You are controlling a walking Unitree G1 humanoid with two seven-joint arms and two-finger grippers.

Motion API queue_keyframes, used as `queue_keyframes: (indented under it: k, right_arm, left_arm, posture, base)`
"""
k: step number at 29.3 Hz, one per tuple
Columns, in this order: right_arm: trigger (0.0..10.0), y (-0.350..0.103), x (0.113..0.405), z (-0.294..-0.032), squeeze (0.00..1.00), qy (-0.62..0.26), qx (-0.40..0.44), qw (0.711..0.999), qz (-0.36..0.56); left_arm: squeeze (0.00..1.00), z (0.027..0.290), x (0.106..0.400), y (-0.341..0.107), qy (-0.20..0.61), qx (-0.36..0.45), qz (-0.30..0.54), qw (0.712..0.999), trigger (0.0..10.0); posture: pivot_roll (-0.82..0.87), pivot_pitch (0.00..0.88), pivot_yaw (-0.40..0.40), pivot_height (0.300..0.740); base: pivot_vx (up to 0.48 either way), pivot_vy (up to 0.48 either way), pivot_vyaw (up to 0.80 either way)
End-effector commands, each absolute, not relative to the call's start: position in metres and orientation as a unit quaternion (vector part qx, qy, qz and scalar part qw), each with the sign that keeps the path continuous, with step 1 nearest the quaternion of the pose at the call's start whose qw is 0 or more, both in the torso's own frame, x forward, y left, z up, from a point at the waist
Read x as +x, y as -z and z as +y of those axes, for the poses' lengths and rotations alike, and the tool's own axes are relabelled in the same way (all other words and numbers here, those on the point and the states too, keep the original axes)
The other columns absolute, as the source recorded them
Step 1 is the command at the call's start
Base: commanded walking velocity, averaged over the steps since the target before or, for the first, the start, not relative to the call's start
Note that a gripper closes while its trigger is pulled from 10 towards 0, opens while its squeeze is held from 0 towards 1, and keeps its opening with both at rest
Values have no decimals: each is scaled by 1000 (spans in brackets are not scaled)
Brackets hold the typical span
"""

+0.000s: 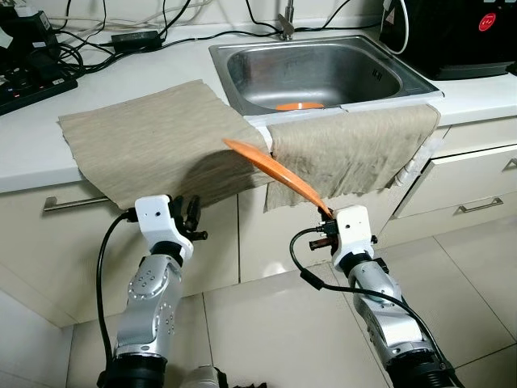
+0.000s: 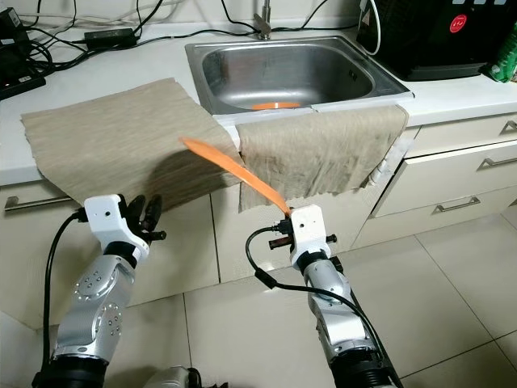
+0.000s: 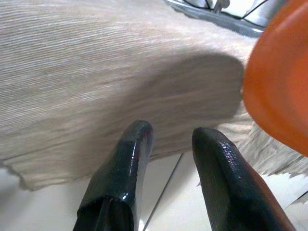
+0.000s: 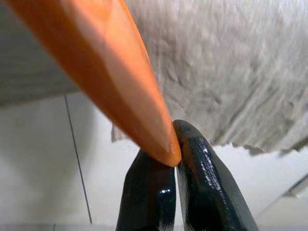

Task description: Kitchen organization

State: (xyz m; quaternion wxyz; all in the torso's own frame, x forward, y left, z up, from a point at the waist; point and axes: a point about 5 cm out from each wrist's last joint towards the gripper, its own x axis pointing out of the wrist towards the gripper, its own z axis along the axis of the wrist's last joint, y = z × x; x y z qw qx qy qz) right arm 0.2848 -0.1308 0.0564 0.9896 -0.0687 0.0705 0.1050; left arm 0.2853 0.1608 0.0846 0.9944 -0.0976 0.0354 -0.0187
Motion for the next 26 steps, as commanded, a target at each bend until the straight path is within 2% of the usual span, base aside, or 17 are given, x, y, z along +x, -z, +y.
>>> queue_keyframes:
  k: [1,17,26]
  right_arm:
    - [0,-59,286,-134,0,-97,-67,991,59]
    - [0,-60,288,-135,0,-91,-65,992,56]
    - [0,-45,283,-142,0,-81,-76,991,78]
  left_arm:
    - [0,162,284,-81,13,-91,42,995,10000]
    - [0,165,283,-77,6,-95,50,994,10000]
    - [0,168,279,-65,-2,-86,68,994,10000]
  posture:
    - [55,0,-4,740]
    - [56,0,-3,740]
    - [54,0,-3,740]
  base:
    - [0,0,0]
    - [0,0,0]
    - [0,0,0]
